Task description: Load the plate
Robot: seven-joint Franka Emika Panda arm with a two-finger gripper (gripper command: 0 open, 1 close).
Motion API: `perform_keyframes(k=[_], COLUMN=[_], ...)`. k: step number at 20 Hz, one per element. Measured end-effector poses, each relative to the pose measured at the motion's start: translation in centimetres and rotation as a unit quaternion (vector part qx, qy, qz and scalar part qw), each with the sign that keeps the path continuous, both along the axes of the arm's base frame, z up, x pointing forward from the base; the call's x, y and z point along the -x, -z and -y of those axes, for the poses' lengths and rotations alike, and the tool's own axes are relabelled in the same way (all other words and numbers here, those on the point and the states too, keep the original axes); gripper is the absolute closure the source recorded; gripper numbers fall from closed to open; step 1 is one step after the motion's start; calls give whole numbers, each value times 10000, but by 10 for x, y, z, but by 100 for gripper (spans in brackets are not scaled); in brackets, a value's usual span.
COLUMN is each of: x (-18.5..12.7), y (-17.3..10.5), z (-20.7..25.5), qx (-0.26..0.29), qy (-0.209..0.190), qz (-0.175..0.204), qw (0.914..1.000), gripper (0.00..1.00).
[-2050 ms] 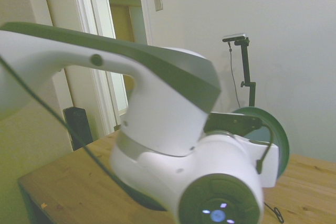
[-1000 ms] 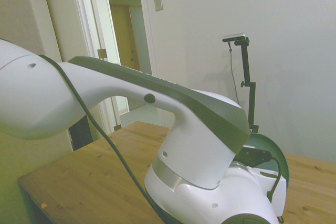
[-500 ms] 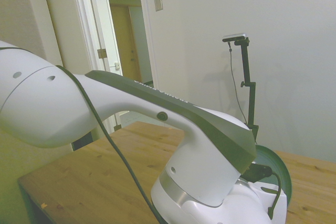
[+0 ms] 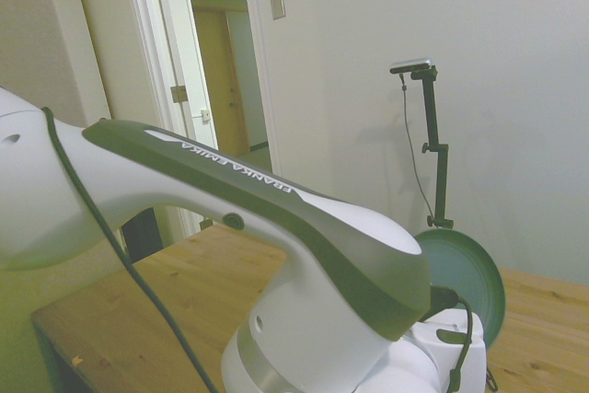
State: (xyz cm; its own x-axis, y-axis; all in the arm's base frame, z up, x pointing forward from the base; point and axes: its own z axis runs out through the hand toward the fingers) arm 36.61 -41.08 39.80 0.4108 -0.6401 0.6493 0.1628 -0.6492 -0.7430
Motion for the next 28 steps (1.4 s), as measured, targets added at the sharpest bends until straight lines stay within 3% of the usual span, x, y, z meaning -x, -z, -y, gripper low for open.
perform_keyframes(k=[10,28], x=[-34,-31], y=[31,78], z=[-23,-17], qx=[-18,-145], qy=[79,179], qz=[462,377], qw=[9989,9990], gripper=[100,100])
